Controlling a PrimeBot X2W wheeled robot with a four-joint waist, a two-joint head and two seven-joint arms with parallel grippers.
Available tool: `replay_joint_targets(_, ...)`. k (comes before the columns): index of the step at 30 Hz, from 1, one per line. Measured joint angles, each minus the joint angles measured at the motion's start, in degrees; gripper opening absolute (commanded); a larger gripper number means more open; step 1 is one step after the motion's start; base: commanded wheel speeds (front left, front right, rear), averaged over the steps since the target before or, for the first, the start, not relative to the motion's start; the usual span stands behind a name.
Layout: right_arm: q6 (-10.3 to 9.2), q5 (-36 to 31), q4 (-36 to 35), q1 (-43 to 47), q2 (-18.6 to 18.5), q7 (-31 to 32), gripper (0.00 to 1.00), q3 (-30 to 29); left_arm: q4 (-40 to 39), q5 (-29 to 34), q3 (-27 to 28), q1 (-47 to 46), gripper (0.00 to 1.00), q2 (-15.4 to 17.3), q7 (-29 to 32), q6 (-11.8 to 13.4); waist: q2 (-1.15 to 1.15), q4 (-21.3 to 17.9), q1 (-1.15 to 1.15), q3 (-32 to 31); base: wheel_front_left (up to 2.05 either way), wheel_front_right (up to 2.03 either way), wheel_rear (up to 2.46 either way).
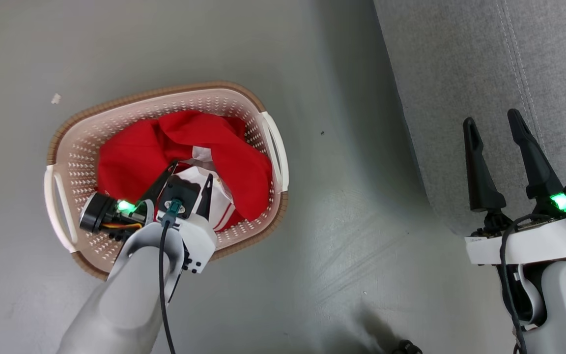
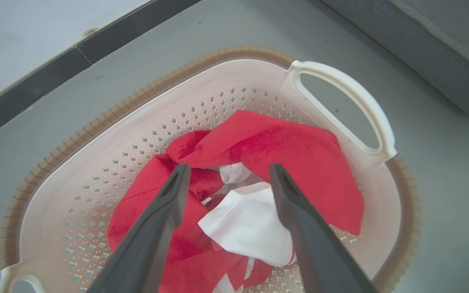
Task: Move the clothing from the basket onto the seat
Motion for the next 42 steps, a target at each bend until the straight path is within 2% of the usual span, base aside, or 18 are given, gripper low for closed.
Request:
replay_joint_targets(28,0.00,5.4,0.5,-7.4,0.0,-0.4,1.00,3.5,9.3,10.6,-6.1,-15.6,1.00,7.0,2.0,-1.5,0.00,-7.7,0.00,9.8,0.00,0.00,0.00)
replay_joint_targets(41,0.00,6.1,1.2,-9.4,0.0,-0.4,1.00,4.6,12.2,14.0,-9.5,-19.1,1.00,6.5,1.9,-2.5,0.00,-9.0,0.00,11.4,0.00,0.00,0.00)
replay_joint_targets(42,0.00,6.1,1.3,-9.4,0.0,-0.4,1.00,4.7,12.5,14.0,-9.7,-19.2,0.85,6.3,1.7,-2.6,0.00,-9.1,0.00,11.4,0.00,0.00,0.00)
